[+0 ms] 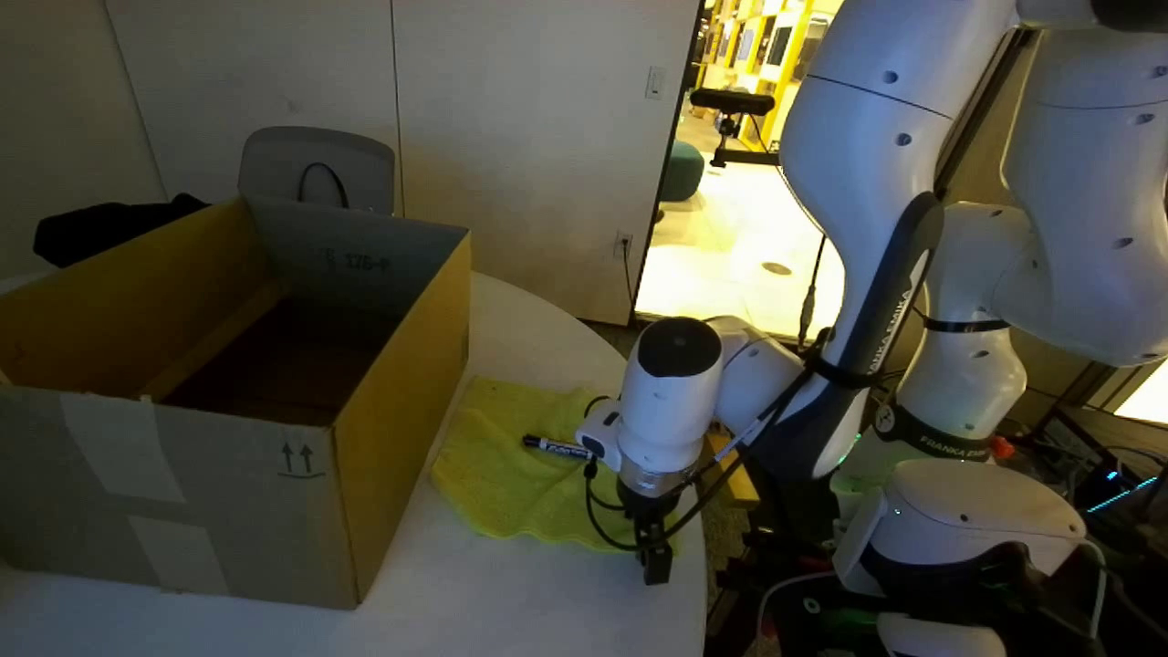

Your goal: Put the marker on the towel then put the towel in the box

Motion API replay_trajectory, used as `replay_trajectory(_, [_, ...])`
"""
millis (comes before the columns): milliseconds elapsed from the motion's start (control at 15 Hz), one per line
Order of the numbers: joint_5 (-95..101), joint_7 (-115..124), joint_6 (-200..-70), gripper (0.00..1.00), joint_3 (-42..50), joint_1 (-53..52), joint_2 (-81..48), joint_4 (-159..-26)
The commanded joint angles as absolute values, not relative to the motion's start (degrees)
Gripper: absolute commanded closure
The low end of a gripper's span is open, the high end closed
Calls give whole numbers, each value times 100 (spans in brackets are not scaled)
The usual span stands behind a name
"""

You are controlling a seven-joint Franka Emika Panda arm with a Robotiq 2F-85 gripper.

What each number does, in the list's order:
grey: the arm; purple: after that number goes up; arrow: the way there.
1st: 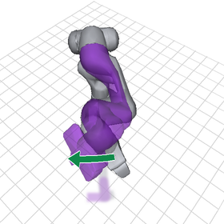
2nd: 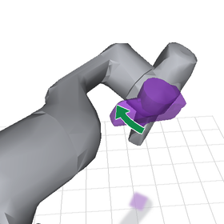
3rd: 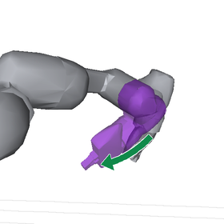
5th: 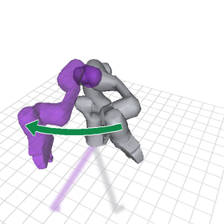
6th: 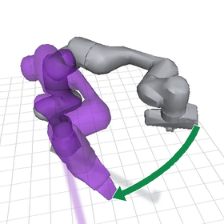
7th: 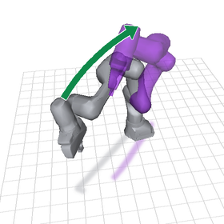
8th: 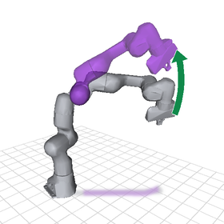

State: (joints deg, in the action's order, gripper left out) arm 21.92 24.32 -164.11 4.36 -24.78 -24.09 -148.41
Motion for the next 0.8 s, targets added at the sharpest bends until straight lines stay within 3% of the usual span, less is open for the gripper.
replay_trajectory(0, [2034, 2134, -16538, 61, 459, -2415, -2477, -14823])
replay_trajectory(267, [2218, 2267, -16466, 91, 749, -2594, -2249, -14889])
replay_trajectory(467, [2390, 2418, -16487, 95, 1064, -2692, -1970, -14996])
replay_trajectory(733, [2513, 2623, -16666, 88, 1553, -2579, -1554, -15160])
